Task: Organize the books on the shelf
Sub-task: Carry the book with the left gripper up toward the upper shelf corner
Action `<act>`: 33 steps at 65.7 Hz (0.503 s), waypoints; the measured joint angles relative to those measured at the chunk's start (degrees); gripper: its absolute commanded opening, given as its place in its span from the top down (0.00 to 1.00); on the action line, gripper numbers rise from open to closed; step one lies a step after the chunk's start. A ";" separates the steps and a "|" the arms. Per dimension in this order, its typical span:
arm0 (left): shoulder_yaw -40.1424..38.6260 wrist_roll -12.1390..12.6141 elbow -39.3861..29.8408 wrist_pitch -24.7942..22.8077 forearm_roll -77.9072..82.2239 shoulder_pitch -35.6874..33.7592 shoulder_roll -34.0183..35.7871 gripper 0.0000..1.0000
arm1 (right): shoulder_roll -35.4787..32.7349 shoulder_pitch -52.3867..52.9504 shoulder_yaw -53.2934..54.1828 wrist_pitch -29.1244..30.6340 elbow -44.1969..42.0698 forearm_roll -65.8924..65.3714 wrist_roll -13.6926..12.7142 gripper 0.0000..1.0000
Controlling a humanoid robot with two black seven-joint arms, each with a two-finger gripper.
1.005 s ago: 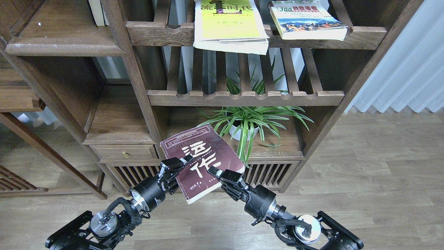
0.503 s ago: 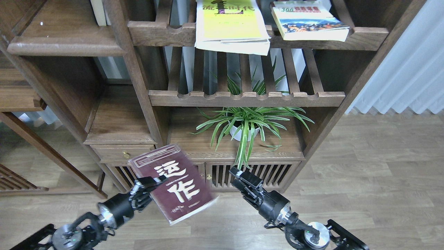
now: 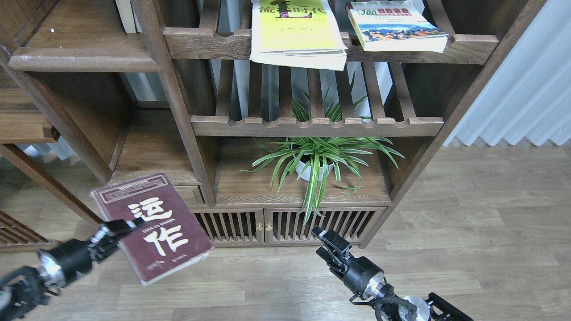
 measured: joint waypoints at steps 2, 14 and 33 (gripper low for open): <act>-0.10 -0.02 -0.82 0.00 0.00 -0.42 1.21 0.94 | 0.00 0.09 0.00 -0.20 0.00 -0.01 -0.02 0.01; -0.21 0.59 -4.96 -0.02 0.77 -3.13 7.89 0.94 | 0.00 0.64 0.01 -0.79 -0.13 0.00 0.07 0.01; -0.60 1.09 -8.19 -0.02 2.74 -9.25 16.27 0.94 | 0.00 1.21 0.01 -0.85 -0.60 0.00 0.21 0.01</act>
